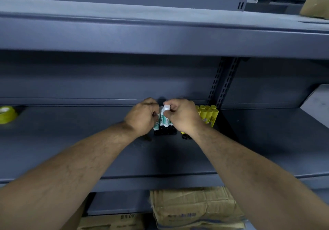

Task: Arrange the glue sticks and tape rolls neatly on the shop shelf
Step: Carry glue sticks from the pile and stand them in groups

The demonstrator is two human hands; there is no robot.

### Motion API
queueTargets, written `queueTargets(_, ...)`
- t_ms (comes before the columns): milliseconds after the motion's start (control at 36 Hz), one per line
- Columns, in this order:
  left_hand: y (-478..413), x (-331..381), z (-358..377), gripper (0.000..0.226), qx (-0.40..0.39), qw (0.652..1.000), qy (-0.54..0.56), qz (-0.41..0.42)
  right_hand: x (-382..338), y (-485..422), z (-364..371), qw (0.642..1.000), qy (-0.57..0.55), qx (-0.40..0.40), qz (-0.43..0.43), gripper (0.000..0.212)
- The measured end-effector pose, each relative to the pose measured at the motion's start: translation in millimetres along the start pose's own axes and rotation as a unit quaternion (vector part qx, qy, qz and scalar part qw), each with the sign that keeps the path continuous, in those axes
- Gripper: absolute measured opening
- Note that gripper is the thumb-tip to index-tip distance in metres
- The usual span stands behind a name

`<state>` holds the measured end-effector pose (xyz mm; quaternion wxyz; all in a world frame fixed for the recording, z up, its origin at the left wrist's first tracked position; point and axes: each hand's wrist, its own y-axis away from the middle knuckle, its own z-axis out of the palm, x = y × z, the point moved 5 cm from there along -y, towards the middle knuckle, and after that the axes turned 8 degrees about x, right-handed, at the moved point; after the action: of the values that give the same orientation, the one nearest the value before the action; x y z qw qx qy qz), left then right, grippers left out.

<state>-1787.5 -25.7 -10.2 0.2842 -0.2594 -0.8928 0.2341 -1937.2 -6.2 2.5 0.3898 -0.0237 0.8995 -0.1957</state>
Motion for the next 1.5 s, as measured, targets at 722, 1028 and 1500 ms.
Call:
queueTargets(722, -4, -9, 0, 0.016, 0.009, 0.999, 0.052, 0.005, -16, 0, 15, 0.977, 0.202, -0.038, -0.045, 0.010)
queueTargets(1028, -4, -7, -1, 0.015, 0.004, 0.998, 0.055, 0.015, -19, -3, 14, 0.973, 0.221, -0.062, -0.038, 0.012)
queueTargets(1500, 4, 3, -25, 0.041, -0.009, 0.999, -0.018, 0.038, -35, 10, 6, 0.946, 0.319, -0.045, -0.037, 0.022)
